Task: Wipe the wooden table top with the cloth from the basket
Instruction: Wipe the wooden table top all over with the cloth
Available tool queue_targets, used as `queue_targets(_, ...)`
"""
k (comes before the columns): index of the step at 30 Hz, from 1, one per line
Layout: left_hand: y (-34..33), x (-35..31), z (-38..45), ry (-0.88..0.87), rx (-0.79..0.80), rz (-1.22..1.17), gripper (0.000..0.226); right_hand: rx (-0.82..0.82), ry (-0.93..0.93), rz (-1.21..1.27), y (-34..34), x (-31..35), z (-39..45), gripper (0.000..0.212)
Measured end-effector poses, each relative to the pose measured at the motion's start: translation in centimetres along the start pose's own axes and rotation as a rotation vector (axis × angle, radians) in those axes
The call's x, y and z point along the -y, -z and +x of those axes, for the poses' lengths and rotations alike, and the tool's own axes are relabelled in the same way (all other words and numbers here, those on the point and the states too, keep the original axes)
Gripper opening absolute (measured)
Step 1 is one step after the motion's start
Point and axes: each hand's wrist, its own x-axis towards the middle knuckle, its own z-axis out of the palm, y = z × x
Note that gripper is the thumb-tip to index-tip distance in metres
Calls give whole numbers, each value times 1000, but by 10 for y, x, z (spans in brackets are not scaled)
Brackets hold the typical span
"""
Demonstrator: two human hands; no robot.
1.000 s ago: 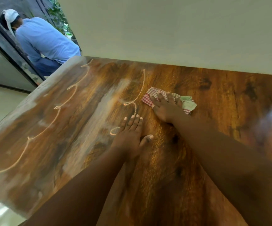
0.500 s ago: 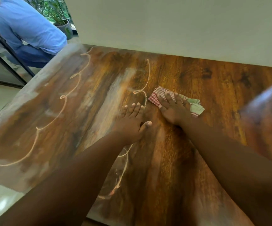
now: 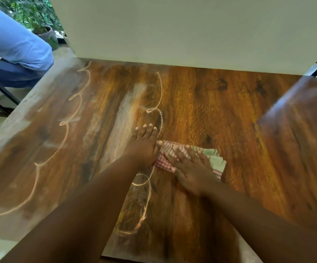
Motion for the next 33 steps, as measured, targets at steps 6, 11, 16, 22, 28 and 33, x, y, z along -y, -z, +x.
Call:
queue_targets(6,2,19,3,29,15,-15,61,55,-140,0,19,-13,68,49)
queue_targets(11,-8,52,-14,71,9,-14,59,35,-31,78,0,15,-3,49)
queue_targets(16,-18,56,-18,50,-69,-80,57,50,122,-56,-24,47,-97,49)
queue_targets(22,-22,61,-16,38,-124,-117,55,-17,7,12,-14,28,-38,45)
queue_targets(28,-27,64,-13,28,-166,-157,54,48,-138,57,1,31,-13,49)
queue_targets(33,-27,65,-14,18,-180,-171,56,182,108,114,-22,81,-133,46)
